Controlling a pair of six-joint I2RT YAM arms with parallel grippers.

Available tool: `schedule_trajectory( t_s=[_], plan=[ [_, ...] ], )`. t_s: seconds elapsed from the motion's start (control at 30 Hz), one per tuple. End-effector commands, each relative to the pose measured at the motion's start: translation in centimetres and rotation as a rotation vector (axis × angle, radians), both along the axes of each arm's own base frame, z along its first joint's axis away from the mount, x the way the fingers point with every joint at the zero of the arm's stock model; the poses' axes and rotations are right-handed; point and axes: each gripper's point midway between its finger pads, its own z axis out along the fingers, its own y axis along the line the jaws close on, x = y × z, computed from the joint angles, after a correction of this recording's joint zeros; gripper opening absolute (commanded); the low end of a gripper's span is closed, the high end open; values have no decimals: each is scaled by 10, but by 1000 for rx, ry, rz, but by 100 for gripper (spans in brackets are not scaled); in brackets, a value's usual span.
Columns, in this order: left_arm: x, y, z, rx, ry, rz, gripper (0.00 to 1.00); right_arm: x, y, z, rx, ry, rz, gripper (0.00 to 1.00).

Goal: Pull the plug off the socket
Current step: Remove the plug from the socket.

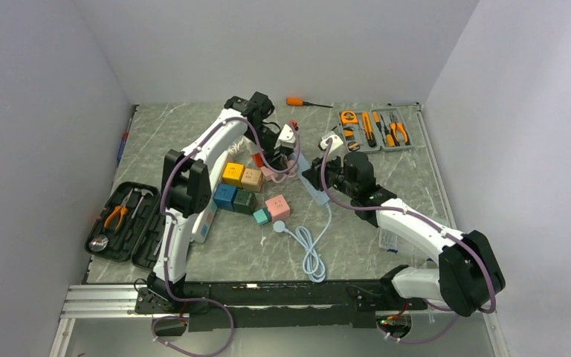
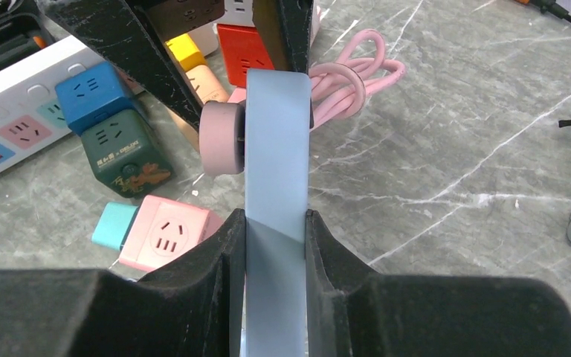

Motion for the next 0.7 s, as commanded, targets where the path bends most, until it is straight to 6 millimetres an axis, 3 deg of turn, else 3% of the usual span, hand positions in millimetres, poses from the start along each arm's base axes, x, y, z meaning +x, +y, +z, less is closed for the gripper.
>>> schedule_trajectory(
  t_s=[0.0, 0.07, 0.13, 0.17, 0.23, 0.27, 0.37, 0.47, 0.57, 0.67],
  plan=[
    [-28, 4, 32, -49, 115, -12, 49, 31, -6, 109, 162, -303, -91, 0],
    [-25, 3, 41, -73, 120, 4, 42, 32, -2, 102, 157, -280, -78, 0],
    [-21, 1, 51, -99, 116, 16, 37, 30, 6, 94, 148, -250, -33, 10],
    [-19, 0, 58, -116, 120, 27, 36, 30, 11, 89, 138, -226, -2, 25],
    [-14, -1, 72, -157, 117, 48, 35, 28, 22, 79, 112, -173, 63, 66],
    [-12, -2, 78, -177, 113, 56, 35, 27, 27, 72, 104, -147, 90, 75],
    [-11, -1, 91, -215, 105, 66, 36, 25, 38, 59, 68, -93, 165, 83],
    [-13, 2, 93, -218, 92, 63, 35, 28, 39, 44, 26, -60, 181, 85],
    [-13, 7, 89, -203, 81, 60, 35, 37, 21, 28, -30, -33, 88, 85],
    [-15, 11, 81, -181, 62, 46, 36, 45, -10, 3, -73, 50, -61, 85]
  ],
)
